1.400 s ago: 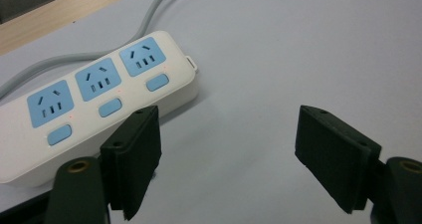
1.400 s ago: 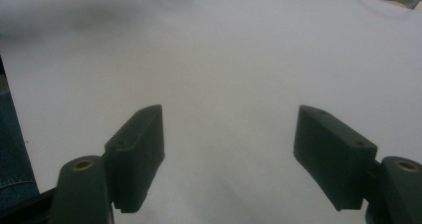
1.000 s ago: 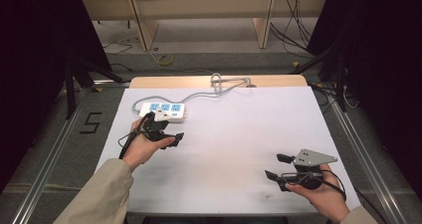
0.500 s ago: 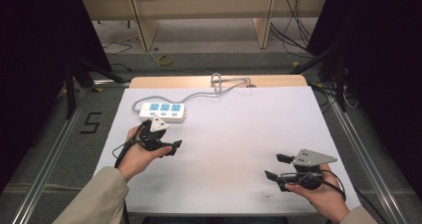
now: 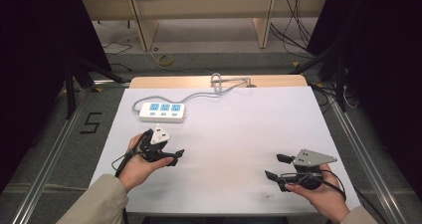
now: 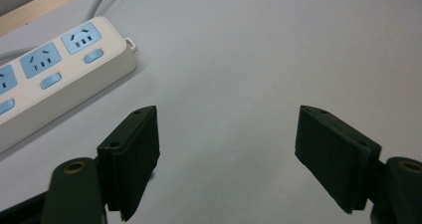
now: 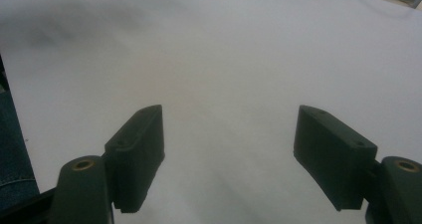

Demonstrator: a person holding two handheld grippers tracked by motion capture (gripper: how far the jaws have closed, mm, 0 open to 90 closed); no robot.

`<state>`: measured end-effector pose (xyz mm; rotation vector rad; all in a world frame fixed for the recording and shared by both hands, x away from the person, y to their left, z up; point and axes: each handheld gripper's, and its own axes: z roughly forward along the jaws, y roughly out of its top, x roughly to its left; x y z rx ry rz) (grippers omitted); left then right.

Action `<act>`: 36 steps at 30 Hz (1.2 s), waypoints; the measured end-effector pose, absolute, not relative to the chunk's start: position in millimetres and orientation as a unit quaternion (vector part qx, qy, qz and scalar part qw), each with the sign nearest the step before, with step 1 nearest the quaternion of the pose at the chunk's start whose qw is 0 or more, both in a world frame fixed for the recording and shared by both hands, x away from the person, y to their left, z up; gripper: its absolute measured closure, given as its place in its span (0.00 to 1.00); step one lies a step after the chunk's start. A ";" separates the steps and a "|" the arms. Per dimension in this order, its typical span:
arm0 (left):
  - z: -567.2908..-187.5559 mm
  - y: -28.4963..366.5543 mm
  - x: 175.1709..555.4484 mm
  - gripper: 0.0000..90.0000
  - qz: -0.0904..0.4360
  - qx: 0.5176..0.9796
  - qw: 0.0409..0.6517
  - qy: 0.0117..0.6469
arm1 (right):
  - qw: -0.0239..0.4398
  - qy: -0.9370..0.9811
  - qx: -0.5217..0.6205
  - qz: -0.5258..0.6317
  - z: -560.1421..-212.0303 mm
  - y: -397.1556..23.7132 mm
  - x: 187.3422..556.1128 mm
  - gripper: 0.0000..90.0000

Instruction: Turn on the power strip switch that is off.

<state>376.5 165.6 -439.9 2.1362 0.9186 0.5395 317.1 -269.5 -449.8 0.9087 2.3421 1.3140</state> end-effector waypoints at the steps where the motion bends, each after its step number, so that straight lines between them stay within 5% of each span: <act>1: -439.8 166.4 375.1 0.28 0.209 0.832 0.370 0.357 | 0.153 0.817 0.317 0.458 -449.8 -269.5 317.0 0.32; 36: -451.6 204.8 339.1 0.23 0.216 0.832 0.366 0.356 | 0.148 0.822 0.313 0.453 -451.5 -268.6 316.9 0.31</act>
